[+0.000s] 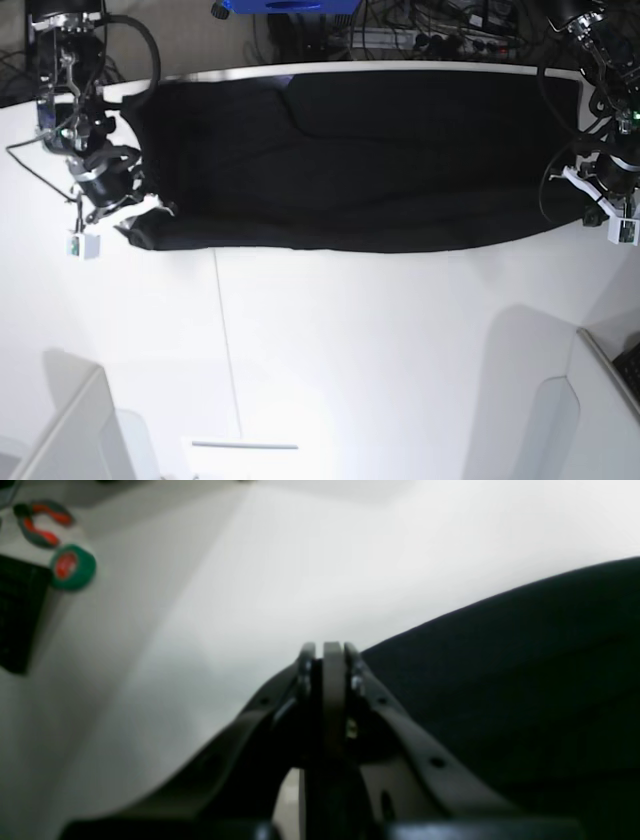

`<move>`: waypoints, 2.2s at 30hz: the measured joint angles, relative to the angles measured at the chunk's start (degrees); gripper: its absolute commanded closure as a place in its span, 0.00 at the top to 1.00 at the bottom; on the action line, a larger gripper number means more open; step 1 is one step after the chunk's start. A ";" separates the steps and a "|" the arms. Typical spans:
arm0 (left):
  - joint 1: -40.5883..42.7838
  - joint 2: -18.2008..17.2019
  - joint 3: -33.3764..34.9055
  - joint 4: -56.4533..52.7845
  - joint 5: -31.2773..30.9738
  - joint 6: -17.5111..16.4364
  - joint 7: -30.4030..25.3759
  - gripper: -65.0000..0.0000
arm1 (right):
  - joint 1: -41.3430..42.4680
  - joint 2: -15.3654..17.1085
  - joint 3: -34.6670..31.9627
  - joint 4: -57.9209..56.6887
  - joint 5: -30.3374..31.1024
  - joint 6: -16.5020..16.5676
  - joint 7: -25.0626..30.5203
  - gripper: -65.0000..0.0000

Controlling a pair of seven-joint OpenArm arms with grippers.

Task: Fold the T-shirt properly
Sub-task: 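Fold the hem up over the body toward the collar with both grippers, then lay the hem onto the collar edge and open both grippers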

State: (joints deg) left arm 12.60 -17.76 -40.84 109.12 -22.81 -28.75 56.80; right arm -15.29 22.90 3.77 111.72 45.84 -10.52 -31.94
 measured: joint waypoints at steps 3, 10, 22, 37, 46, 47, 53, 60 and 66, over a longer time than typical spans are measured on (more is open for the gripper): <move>1.20 0.28 -1.40 0.61 -0.11 -0.20 0.04 0.00 | -2.21 0.00 0.87 1.18 0.15 0.00 -0.28 0.00; 3.37 0.04 -2.73 1.29 -0.22 -2.99 -0.37 0.00 | -6.03 -0.55 0.85 1.55 0.20 0.00 -0.17 0.00; 6.62 0.09 -2.73 1.29 -0.11 -2.99 -0.24 0.00 | -8.92 -1.64 1.01 2.82 0.24 0.00 0.55 0.00; 11.26 0.11 -2.40 1.22 0.20 -2.99 -0.39 0.00 | -15.98 -3.54 1.27 3.41 0.26 0.00 2.99 0.00; 14.49 0.02 -2.19 1.05 0.24 -2.82 -0.24 0.00 | -17.73 -3.52 1.36 2.45 0.37 0.13 3.02 0.00; 14.82 0.09 -2.19 0.94 0.22 -2.80 -0.48 0.00 | -17.64 -3.54 1.38 1.29 0.26 0.24 3.26 0.00; 15.50 0.26 -2.19 0.92 0.15 -2.80 -0.50 0.00 | -16.59 -3.21 1.38 -2.51 0.07 -0.15 2.89 0.00; 15.17 0.26 -2.19 0.90 2.47 -3.02 -0.48 0.00 | -15.91 -3.10 2.67 -2.56 0.28 -0.09 2.01 0.00; 12.79 0.24 -2.19 0.87 5.57 -2.99 -0.52 0.00 | -15.10 -3.26 6.54 2.56 0.39 0.04 -1.22 0.00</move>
State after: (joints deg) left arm 25.39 -17.52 -43.03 110.00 -17.23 -31.75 56.27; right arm -30.39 19.64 10.31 114.28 46.24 -10.48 -33.17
